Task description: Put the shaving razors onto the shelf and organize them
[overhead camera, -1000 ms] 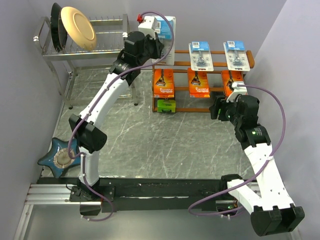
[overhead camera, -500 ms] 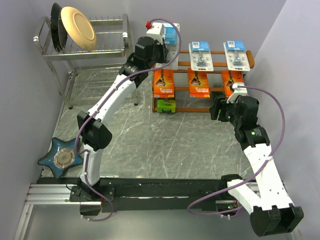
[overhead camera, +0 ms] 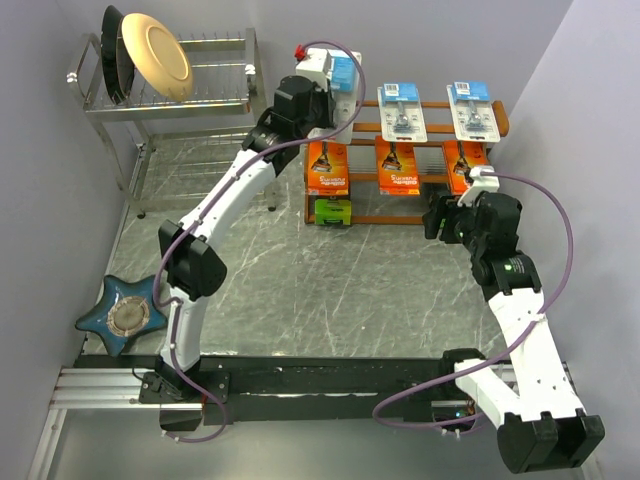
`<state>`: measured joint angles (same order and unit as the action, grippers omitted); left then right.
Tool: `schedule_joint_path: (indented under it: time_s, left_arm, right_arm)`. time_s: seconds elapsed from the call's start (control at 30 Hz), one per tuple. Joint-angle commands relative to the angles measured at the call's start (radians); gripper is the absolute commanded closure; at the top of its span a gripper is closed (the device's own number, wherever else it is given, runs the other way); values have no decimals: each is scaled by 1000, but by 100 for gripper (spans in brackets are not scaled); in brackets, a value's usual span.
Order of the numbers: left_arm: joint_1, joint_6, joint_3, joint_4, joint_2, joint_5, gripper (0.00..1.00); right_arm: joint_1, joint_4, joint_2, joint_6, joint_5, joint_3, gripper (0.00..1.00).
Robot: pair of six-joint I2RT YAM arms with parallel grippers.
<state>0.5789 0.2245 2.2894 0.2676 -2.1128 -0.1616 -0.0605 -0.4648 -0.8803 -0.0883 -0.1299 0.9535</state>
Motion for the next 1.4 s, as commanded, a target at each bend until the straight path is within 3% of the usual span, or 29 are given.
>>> schedule_joint_path:
  time_s: [0.0,0.4,0.73,1.37]
  left_arm:
    - [-11,-20,54,-56,-44,-27,80]
    - [-10,-33,94,-94,-82,-58,80]
    - [-2,-36,111,-119,-108,-118,64]
    - [22,-68,85,-117,-92,-99,59]
  right_arm:
    - [16,11,30,-4,-5,7,27]
    - [34,-11,47,-8,-13,5,27]
    - [33,-20,30,-10,-17,37,27]
    - [39,3,47,-27,-27,-9,26]
